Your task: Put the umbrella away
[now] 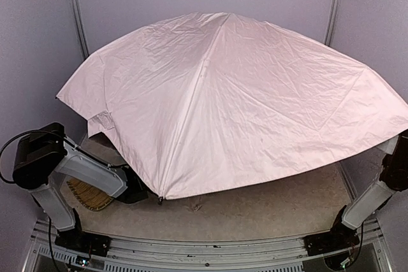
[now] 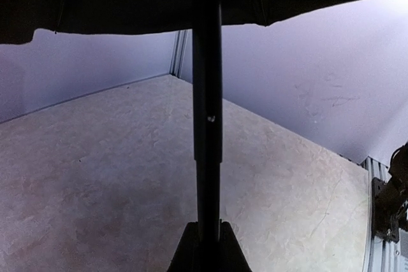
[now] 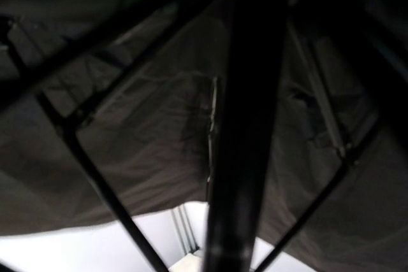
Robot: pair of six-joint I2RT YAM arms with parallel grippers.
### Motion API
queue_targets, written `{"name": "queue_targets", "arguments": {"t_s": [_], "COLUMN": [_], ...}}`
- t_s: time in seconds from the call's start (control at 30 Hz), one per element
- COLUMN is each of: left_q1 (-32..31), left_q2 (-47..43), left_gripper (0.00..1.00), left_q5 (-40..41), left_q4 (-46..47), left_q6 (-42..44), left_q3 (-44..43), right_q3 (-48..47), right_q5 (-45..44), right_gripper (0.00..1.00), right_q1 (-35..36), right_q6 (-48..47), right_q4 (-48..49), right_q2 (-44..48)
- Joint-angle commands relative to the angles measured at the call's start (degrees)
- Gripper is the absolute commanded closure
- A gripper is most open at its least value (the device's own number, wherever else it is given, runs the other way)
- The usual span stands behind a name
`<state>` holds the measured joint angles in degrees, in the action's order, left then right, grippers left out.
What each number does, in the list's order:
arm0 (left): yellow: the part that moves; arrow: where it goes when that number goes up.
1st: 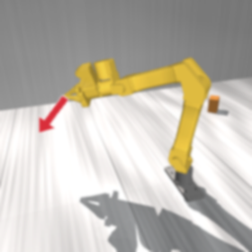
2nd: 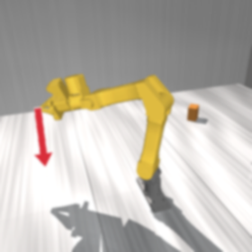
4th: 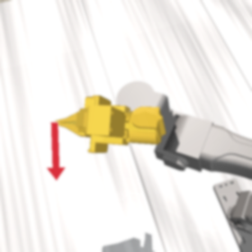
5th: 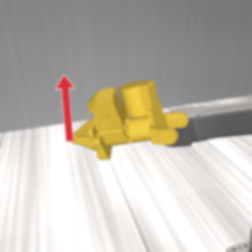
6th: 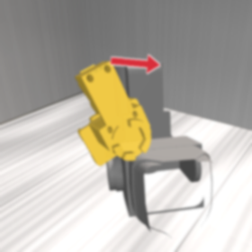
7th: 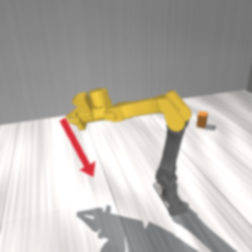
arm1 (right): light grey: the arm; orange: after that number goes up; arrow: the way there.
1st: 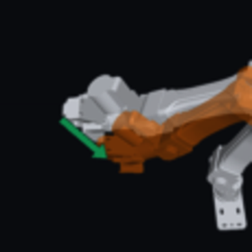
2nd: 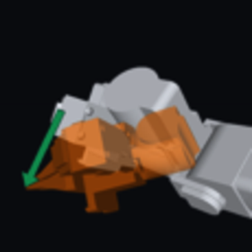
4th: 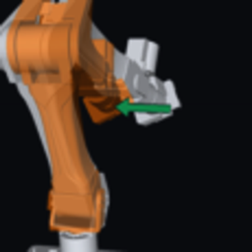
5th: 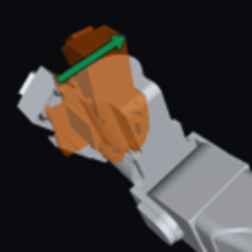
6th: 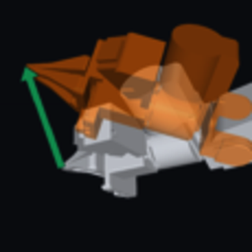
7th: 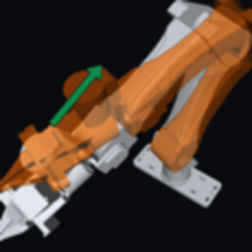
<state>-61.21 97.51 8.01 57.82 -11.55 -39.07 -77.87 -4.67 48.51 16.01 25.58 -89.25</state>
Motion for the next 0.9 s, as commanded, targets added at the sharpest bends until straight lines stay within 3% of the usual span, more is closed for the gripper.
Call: {"name": "queue_targets", "arguments": {"t_s": [0.0, 0.37, 0.6, 0.8, 0.87], "left_q1": [3.8, 4.7, 4.8, 4.1, 3.9], "left_q2": [-5.5, -2.4, 0.7, 0.3, -1.7], "left_gripper": [1.00, 1.00, 1.00, 0.75, 0.71], "left_q5": [-3.3, -7.6, -8.7, -10.3, -10.3], "left_q4": [15.3, 18.5, 16.2, 11.8, 10.9], "left_q6": [1.3, 1.6, 1.7, 4.0, 5.6], "left_q3": [-2.7, -4.7, -0.7, 3.3, 5.8], "right_q3": [10.2, 19.0, 18.4, 20.7, 21.4], "right_q5": [9.7, 5.6, -1.6, -7.5, -9.2], "right_gripper": [0.93, 0.89, 0.99, 1.00, 1.00], "right_q1": [3.6, 4.7, 1.7, -3.4, -4.7], "right_q6": [-10.8, -10.1, -9.4, -8.3, -9.8], "right_q4": [-10.5, -5.7, 1.9, 20.7, 25.3], "right_q2": [-1.3, -4.7, 2.3, 9.3, 11.1]}}
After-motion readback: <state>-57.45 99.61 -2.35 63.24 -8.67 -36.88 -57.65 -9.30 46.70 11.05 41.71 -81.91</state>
